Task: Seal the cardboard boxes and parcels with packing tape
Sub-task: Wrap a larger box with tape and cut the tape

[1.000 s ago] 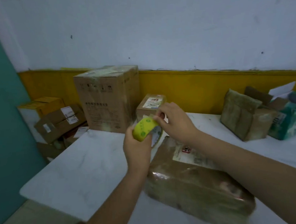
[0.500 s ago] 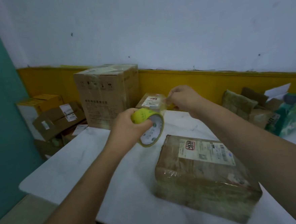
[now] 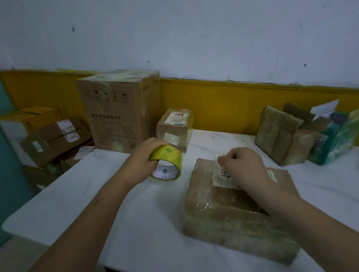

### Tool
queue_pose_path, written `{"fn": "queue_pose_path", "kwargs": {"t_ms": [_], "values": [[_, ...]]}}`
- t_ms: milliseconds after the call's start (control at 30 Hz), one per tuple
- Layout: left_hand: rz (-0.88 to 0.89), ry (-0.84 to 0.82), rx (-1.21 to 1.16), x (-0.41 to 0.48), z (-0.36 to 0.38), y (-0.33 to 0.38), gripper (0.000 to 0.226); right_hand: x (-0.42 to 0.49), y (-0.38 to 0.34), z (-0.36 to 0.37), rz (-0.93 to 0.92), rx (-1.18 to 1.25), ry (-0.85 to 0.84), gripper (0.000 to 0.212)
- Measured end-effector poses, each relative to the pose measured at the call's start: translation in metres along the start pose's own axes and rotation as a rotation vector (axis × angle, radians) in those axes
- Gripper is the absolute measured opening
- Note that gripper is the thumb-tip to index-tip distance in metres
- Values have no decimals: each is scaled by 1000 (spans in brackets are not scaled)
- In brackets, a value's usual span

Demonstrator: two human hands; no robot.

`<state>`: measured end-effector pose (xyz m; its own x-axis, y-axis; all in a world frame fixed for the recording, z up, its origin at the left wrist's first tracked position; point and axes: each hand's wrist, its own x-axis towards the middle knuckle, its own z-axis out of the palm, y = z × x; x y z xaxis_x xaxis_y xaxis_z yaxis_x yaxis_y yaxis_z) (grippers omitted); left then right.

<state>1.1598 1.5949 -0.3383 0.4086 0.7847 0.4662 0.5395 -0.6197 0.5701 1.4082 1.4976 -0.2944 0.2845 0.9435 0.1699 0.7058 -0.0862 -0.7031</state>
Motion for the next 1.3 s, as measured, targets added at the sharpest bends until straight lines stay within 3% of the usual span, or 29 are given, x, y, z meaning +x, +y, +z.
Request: {"fn": "queue_pose_path", "kwargs": {"t_ms": [200, 433, 533, 633, 700, 833, 900, 1033, 1133, 1300], "values": [[27, -73, 26, 4, 21, -22, 53, 7, 4, 7, -112, -541, 1, 23], [34, -38, -54, 15, 26, -19, 62, 17, 3, 3, -60, -489, -66, 26], [28, -81, -36, 19, 32, -21, 58, 14, -1, 4, -100, -672, -78, 29], [37, -122, -16, 22, 44, -21, 56, 12, -7, 12, -248, -886, 26, 28], [26, -139, 4, 22, 52, -24, 55, 12, -7, 19, -339, -925, 42, 36], [-25, -145, -3, 21, 54, -28, 58, 23, -8, 10, -286, -941, 6, 76], [-30, -159, -5, 23, 53, -29, 59, 31, -13, -4, -325, -919, -6, 85], [-14, -180, 4, 27, 54, -35, 60, 33, -15, -2, -617, -857, -458, 81], [-55, -135, -73, 24, 54, -42, 57, 31, -10, 3, -452, -773, -748, 95], [-186, -25, -312, 13, 64, -44, 45, 41, -26, -1, -380, -830, -899, 115]]}}
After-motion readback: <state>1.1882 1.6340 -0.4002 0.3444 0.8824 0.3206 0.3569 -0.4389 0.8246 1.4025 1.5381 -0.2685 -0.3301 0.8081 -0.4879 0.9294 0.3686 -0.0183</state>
